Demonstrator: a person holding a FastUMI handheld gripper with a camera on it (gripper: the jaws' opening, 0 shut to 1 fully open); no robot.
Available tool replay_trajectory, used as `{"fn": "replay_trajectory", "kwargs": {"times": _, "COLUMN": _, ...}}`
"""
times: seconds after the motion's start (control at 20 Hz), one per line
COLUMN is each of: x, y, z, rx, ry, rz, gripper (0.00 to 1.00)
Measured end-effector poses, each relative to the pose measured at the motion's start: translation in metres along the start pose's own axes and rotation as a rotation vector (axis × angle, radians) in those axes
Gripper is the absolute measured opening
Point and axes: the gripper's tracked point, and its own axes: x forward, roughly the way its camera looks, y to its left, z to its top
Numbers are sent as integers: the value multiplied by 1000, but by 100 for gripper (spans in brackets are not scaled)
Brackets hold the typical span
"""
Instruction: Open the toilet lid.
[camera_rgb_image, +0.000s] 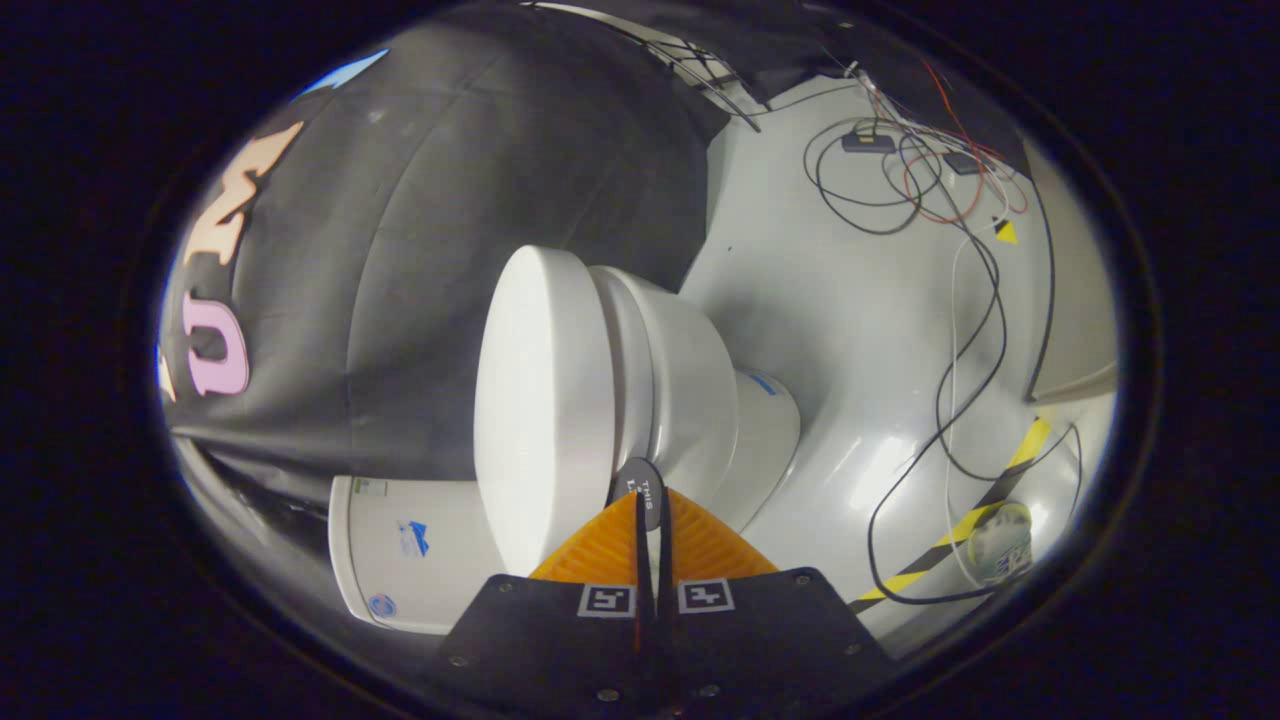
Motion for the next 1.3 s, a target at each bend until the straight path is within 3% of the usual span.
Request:
{"fn": "replay_trajectory", "kwargs": {"times": 0.3, "x": -7, "y": 13, "z": 3, "rx": 28, "ry": -1, "rz": 78, "gripper": 1}}
{"fn": "replay_trajectory", "kwargs": {"times": 0.4, "x": -27, "y": 95, "z": 2, "rx": 165, "ry": 50, "rz": 440, "gripper": 1}}
{"fn": "replay_trajectory", "kwargs": {"times": 0.45, "x": -35, "y": 122, "z": -6, "rx": 170, "ry": 79, "rz": 506, "gripper": 1}}
{"fn": "replay_trajectory", "kwargs": {"times": 0.65, "x": -8, "y": 89, "z": -10, "rx": -93, "ry": -16, "rz": 225, "gripper": 1}}
{"fn": "replay_trajectory", "kwargs": {"times": 0.7, "x": -11, "y": 72, "z": -3, "rx": -89, "ry": -32, "rz": 171, "gripper": 1}}
{"fn": "replay_trajectory", "kwargs": {"times": 0.8, "x": 0, "y": 40, "z": 9, "rx": -16, "ry": -34, "rz": 86, "gripper": 19}}
{"fn": "replay_trajectory", "kwargs": {"times": 0.85, "x": 3, "y": 27, "z": 14, "rx": 28, "ry": -38, "rz": 57, "gripper": 19}}
{"fn": "replay_trajectory", "kwargs": {"times": 0.9, "x": 2, "y": 17, "z": 17, "rx": 49, "ry": -45, "rz": 39, "gripper": 32}}
{"fn": "replay_trajectory", "kwargs": {"times": 1.1, "x": 1, "y": -3, "z": 14, "rx": 43, "ry": -23, "rz": -15, "gripper": 38}}
{"fn": "replay_trajectory", "kwargs": {"times": 1.3, "x": 14, "y": 16, "z": -12, "rx": 111, "ry": 60, "rz": 80, "gripper": 38}}
